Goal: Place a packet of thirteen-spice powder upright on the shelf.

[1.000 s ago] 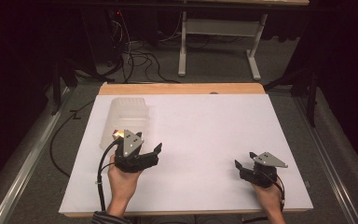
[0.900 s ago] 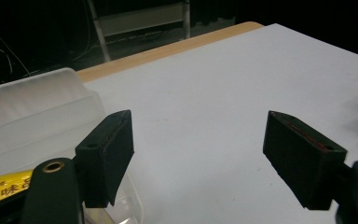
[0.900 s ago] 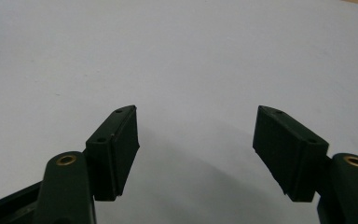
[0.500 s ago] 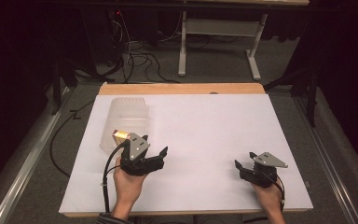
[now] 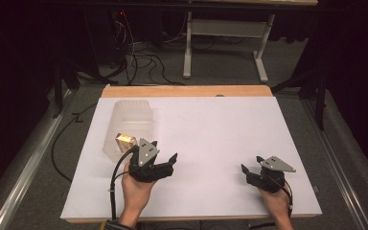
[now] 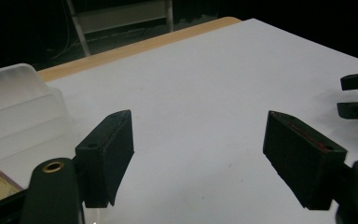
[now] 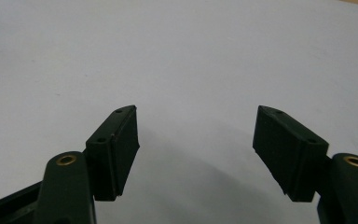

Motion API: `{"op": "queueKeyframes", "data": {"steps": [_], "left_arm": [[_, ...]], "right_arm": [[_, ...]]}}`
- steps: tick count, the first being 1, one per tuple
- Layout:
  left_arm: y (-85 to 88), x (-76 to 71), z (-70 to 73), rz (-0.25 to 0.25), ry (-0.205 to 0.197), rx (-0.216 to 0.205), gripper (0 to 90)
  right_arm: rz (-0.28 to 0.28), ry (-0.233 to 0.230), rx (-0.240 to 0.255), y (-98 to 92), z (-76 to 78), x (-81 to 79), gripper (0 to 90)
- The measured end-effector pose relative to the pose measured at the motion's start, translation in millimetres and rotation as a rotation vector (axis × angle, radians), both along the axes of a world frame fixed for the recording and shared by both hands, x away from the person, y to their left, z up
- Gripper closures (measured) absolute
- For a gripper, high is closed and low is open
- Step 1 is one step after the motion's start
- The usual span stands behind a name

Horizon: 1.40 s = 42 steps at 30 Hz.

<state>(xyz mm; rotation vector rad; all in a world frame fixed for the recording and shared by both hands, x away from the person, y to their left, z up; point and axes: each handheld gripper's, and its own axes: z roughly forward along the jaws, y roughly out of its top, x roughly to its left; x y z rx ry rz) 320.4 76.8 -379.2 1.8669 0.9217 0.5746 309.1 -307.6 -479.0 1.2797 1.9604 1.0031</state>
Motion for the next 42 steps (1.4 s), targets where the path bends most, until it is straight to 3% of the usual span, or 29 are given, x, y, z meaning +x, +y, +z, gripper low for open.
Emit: {"op": "queueKeyframes", "data": {"steps": [20, 42], "left_arm": [[-19.5, 0.4, -24.6, -0.037, 0.058, -0.012, 25.3], [-33.9, 10.3, -51.7, -0.036, 0.124, -0.014, 25.5]], "right_arm": [[-0.001, -0.002, 0.001, 0.0, -0.1, -0.1, 31.5], [-0.002, 0.000, -0.002, 0.2, 0.0, 0.0, 31.5]]}}
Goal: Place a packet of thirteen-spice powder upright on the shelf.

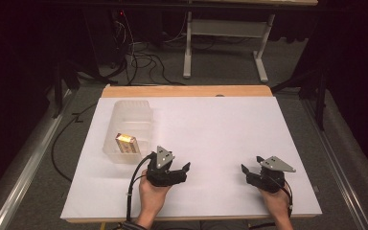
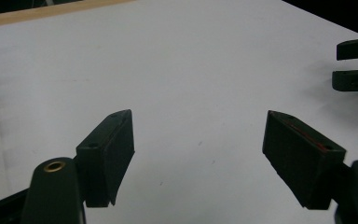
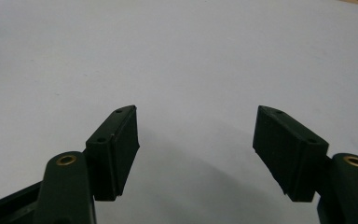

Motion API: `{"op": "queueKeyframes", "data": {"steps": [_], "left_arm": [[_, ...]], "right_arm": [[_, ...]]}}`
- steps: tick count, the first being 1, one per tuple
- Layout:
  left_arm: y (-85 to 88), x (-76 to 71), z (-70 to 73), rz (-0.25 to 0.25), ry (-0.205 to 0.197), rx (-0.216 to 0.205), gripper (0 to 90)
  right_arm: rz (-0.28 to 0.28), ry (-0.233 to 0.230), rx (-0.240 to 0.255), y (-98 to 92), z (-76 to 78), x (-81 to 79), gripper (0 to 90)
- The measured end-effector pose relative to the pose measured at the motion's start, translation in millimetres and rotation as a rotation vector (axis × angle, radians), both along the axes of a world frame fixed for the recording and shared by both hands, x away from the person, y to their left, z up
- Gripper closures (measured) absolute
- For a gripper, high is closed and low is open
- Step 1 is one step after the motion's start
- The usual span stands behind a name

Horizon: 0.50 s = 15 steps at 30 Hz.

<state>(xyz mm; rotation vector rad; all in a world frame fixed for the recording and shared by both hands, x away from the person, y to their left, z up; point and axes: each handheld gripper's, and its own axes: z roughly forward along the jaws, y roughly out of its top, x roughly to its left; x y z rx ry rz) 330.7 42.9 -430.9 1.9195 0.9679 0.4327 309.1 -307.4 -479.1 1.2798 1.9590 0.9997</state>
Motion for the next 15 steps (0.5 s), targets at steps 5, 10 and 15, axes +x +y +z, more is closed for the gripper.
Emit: {"op": "queueKeyframes", "data": {"steps": [5, 10, 15], "left_arm": [[-4.0, 3.1, -5.0, 0.001, 0.009, -0.001, 25.6], [-7.0, 6.8, -8.6, 0.005, 0.010, -0.006, 25.6], [-10.1, 10.6, -14.0, 0.011, 0.012, -0.011, 25.6]], "right_arm": [[0.001, -0.001, 0.001, -0.1, -0.1, 0.1, 31.5], [0.000, 0.001, 0.000, 0.0, 0.0, 0.0, 31.5], [0.000, 0.001, 0.001, 0.0, 0.0, 0.0, 31.5]]}}
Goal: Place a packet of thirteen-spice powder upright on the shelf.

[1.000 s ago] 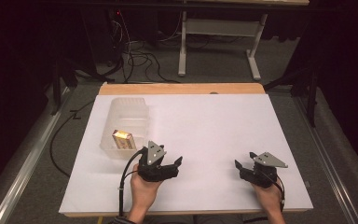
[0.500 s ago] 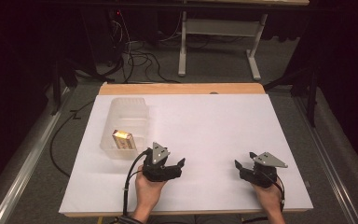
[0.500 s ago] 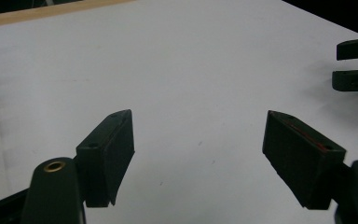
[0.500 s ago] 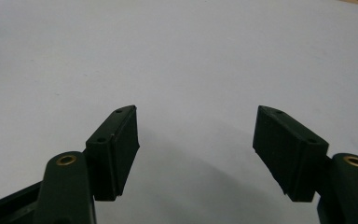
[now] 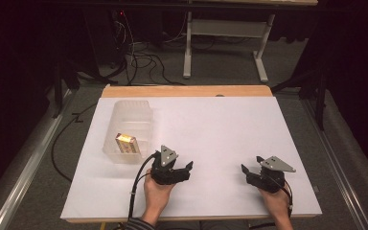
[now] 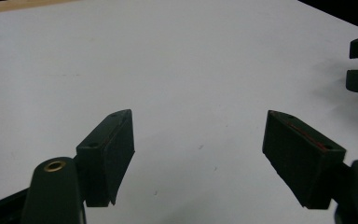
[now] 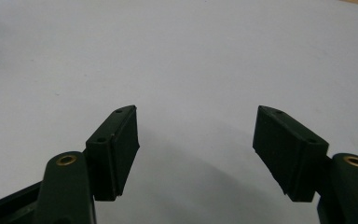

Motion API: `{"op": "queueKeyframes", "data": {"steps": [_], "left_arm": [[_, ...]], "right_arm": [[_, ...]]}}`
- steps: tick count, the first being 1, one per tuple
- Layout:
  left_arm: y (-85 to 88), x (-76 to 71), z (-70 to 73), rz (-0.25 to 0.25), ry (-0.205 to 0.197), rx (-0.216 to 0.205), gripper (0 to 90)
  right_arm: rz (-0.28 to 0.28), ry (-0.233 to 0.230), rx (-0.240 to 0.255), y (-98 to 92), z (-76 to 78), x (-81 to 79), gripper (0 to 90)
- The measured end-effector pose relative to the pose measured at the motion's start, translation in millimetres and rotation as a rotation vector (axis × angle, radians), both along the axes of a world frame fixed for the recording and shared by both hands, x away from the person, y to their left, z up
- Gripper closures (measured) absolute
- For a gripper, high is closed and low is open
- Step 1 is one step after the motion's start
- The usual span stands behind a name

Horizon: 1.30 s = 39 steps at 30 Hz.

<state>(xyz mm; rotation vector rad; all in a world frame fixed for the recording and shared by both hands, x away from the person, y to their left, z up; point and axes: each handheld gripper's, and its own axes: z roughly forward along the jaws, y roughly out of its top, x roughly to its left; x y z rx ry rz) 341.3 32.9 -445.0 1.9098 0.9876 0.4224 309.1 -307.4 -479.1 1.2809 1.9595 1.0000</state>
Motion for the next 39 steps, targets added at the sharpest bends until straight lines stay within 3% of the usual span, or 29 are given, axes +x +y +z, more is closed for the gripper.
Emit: {"op": "queueKeyframes", "data": {"steps": [14, 26, 29, 32, 35, 39], "left_arm": [[-9.1, 8.8, -14.9, 0.023, -0.006, 0.012, 25.7], [-20.1, 13.3, -26.5, 0.068, -0.071, 0.057, 25.6], [-19.9, 13.8, -31.0, 0.087, -0.080, 0.039, 25.7], [-18.8, 15.6, -36.2, 0.094, -0.055, 0.033, 23.8], [-20.3, 13.6, -35.9, 0.088, -0.081, 0.045, 24.3], [-20.5, 13.3, -36.1, 0.081, -0.081, 0.047, 24.3]], "right_arm": [[0.000, 0.000, 0.001, 0.2, 0.1, -0.3, 31.5], [-0.001, 0.002, 0.000, 0.4, 0.1, -0.1, 31.5], [0.000, 0.001, -0.003, 0.4, 0.1, 0.0, 31.5], [0.001, 0.002, -0.003, 0.4, 0.1, 0.1, 31.5], [0.000, 0.007, -0.005, 0.9, 0.0, 0.1, 31.5], [0.000, 0.006, -0.003, 0.8, 0.0, 0.0, 31.5]]}}
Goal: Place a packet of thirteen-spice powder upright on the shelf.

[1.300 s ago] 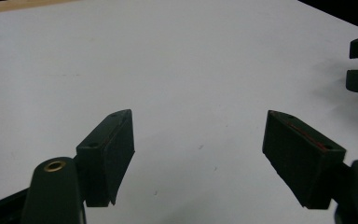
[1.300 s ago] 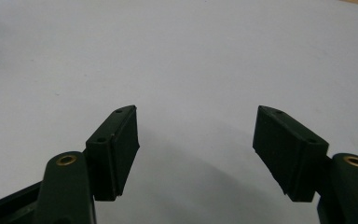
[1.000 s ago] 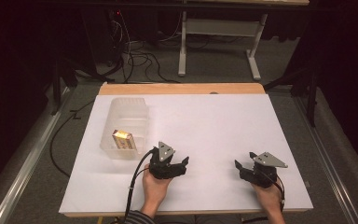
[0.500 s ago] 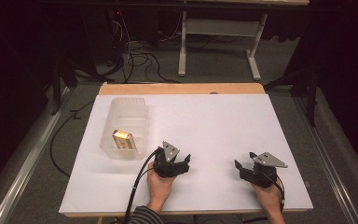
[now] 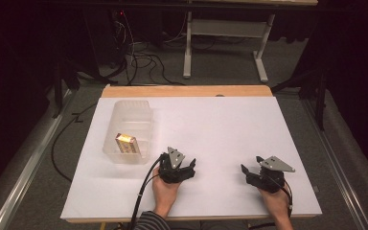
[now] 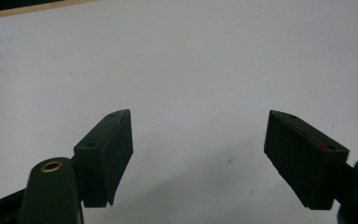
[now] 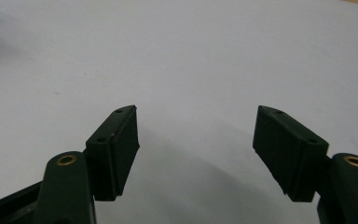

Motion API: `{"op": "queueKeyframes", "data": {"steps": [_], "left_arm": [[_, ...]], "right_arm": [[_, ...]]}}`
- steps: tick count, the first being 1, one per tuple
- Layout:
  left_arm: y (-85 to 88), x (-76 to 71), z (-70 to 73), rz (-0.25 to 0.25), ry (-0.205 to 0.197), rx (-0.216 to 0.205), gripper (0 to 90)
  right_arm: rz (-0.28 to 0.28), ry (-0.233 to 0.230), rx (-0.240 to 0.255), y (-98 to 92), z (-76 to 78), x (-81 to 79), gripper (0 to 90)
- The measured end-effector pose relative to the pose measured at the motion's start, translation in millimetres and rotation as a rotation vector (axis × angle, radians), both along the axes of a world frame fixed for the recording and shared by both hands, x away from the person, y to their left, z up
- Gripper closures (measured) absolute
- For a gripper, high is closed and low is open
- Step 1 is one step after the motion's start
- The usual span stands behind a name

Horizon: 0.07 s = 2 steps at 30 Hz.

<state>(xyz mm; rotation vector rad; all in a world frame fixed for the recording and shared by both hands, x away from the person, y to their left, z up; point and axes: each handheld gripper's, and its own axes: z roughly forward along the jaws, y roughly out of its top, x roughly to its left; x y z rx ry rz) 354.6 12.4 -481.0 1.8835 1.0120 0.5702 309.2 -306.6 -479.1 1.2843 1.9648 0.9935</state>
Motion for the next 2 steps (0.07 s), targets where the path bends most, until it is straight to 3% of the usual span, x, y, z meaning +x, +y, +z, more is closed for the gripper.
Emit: {"op": "queueKeyframes", "data": {"steps": [2], "left_arm": [[0.1, 0.4, -0.2, -0.002, 0.005, -0.002, 23.8]], "right_arm": [[-0.001, 0.001, -0.002, -0.2, 0.1, 0.0, 31.5]]}}
